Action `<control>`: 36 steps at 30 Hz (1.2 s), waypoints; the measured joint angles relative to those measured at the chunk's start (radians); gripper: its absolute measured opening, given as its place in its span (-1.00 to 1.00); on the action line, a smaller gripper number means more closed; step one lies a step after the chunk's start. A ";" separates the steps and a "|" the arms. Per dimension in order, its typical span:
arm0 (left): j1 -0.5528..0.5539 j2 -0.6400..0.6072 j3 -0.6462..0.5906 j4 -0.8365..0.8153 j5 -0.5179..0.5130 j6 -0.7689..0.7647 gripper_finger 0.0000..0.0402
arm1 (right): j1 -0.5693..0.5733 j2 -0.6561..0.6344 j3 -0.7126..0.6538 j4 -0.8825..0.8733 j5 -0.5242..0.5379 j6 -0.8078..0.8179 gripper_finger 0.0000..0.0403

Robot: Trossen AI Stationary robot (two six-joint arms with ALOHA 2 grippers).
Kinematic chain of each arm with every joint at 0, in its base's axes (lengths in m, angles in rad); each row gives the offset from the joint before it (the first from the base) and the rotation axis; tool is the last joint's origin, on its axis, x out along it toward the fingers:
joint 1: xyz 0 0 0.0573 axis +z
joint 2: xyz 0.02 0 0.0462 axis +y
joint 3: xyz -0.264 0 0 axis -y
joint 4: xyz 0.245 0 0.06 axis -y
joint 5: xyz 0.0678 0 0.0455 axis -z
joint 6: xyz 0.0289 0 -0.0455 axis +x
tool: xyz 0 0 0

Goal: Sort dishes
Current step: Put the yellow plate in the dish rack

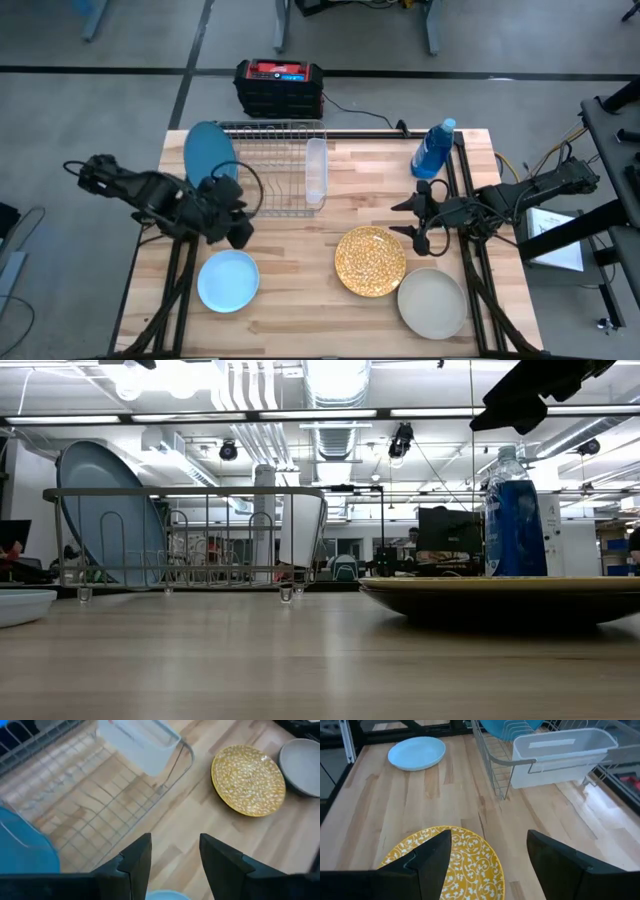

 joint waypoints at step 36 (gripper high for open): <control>-0.058 0.373 0.110 0.029 -0.251 0.256 -0.23 | -0.122 0.406 -0.080 -0.109 -0.112 0.558 0.19</control>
